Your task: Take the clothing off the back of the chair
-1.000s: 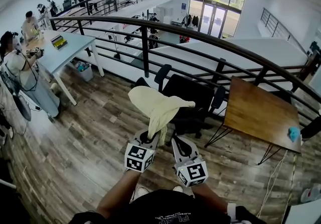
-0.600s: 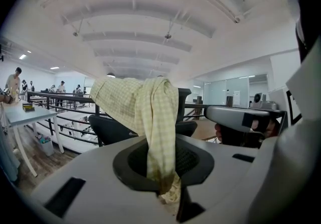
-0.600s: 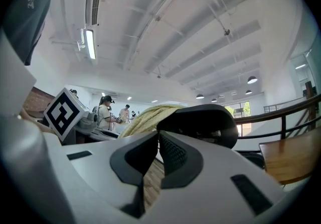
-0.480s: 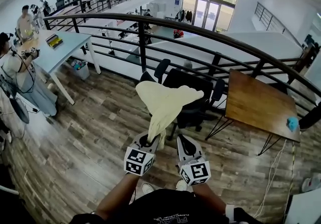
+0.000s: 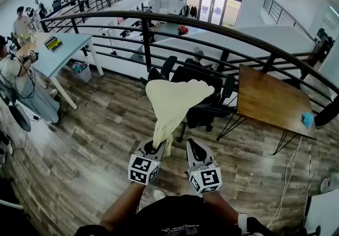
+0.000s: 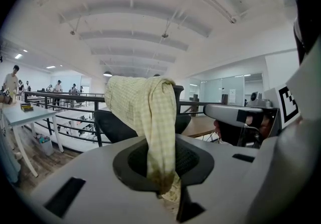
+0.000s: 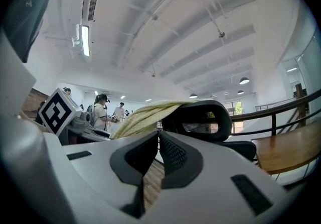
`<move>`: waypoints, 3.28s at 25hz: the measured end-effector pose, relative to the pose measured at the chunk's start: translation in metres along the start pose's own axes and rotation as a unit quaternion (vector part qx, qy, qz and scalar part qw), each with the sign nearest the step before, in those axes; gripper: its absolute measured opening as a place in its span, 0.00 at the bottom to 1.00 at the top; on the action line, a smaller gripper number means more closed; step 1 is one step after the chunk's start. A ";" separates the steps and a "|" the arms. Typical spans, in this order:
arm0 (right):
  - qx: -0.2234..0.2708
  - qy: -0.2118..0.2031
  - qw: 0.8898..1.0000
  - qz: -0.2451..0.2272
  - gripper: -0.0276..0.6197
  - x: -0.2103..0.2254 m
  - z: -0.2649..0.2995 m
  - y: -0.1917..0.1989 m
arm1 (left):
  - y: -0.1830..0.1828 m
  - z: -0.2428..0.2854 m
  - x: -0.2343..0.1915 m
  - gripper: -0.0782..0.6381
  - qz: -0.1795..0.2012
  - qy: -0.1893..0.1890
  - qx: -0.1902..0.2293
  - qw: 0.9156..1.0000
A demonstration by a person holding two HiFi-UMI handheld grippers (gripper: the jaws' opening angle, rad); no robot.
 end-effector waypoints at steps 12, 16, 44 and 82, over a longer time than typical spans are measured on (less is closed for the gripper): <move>0.005 -0.012 1.000 0.006 0.07 0.013 -0.049 0.004 | 0.015 -0.022 0.047 0.21 0.001 -0.027 0.000 1.000; 0.004 -0.012 1.000 0.011 0.07 0.013 -0.072 0.007 | 0.022 -0.033 0.064 0.21 0.002 -0.031 -0.002 1.000; -0.006 -0.031 1.000 0.001 0.07 0.000 -0.140 0.013 | 0.054 -0.080 0.113 0.21 0.004 -0.072 0.012 0.997; 0.027 -0.032 0.999 -0.033 0.07 0.000 -0.097 -0.015 | 0.002 -0.084 0.097 0.21 0.056 -0.037 0.117 0.991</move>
Point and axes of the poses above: the fingertips, and each gripper's own axes: z forward along the fingers, x to its right, y out of its underside, the point moved 6 cm from there along -z, backward along the fingers, and after that the axes turned 5 degrees about -z, right-handed, at the moved point
